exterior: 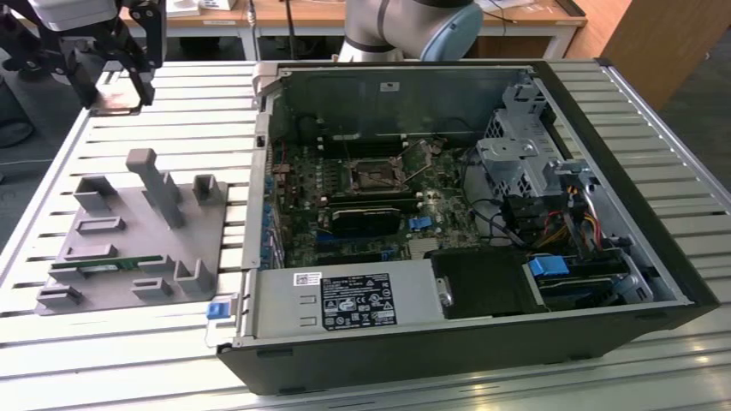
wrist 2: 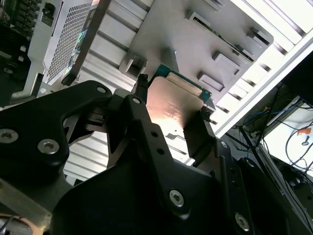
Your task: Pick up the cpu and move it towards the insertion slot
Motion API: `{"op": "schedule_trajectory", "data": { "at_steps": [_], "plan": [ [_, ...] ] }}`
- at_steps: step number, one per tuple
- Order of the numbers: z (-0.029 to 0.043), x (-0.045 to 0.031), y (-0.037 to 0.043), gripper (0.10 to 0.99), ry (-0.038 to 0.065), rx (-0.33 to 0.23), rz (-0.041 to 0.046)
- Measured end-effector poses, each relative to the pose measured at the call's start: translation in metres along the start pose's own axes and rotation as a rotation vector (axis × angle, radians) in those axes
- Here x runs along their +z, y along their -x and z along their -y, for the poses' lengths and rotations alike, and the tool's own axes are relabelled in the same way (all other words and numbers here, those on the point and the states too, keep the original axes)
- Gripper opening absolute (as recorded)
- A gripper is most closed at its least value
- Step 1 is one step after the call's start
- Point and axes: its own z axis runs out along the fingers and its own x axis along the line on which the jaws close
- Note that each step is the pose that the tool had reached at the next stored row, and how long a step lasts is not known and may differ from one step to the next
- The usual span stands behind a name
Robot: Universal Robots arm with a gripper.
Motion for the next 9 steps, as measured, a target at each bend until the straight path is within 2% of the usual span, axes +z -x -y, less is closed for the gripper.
{"op": "schedule_trajectory", "data": {
  "at_steps": [9],
  "plan": [
    [0.0001,-0.0001,0.0036,0.545,0.000,0.000,0.0000]
  ]
}}
